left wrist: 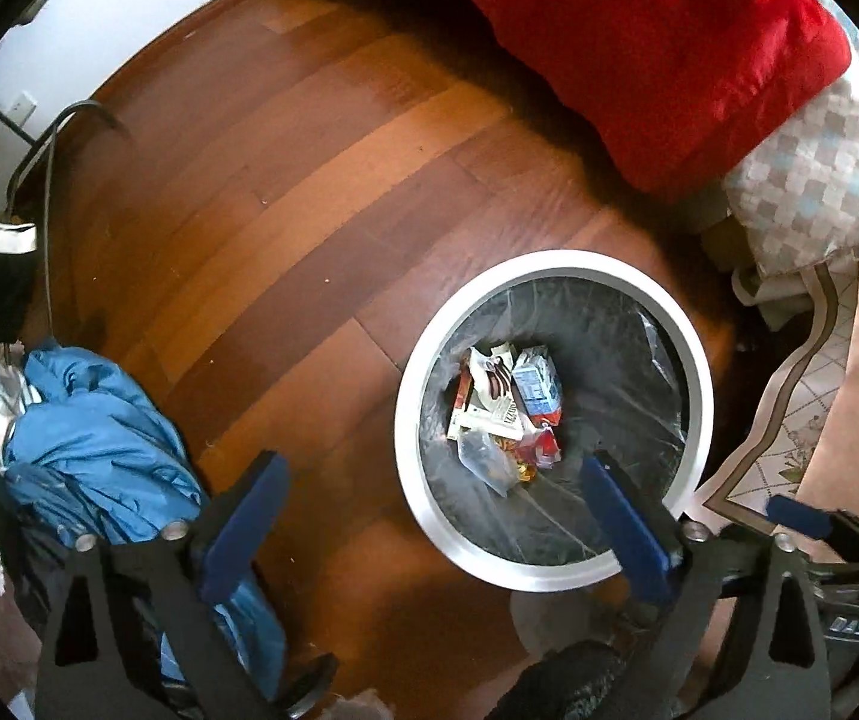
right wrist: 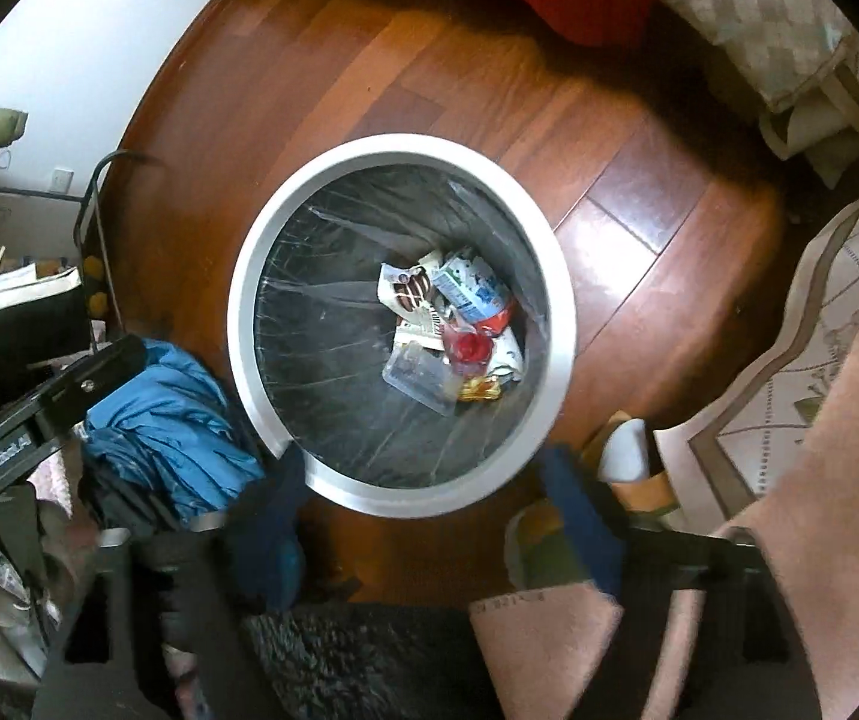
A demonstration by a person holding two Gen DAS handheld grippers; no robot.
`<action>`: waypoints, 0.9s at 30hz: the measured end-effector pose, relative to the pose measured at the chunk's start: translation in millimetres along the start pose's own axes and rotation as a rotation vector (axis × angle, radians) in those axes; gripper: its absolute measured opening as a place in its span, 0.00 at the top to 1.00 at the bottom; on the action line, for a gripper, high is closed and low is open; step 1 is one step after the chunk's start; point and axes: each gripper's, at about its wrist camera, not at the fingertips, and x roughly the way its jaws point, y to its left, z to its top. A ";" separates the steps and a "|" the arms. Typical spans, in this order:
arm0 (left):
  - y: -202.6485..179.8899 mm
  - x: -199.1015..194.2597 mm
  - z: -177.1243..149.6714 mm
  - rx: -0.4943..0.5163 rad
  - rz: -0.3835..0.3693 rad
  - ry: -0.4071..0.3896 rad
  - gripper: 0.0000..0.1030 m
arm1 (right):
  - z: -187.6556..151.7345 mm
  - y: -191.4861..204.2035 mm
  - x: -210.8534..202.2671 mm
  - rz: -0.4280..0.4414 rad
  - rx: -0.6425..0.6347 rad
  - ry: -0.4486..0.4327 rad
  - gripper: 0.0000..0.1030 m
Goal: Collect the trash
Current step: 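Open both tools to drop the tray and red wrapper into the bin, then move both tools back over the table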
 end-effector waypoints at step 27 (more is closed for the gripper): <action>-33.0 -167.4 -71.1 0.089 -0.058 -0.281 0.00 | -83.7 40.2 -177.1 -0.162 -0.149 -0.323 0.00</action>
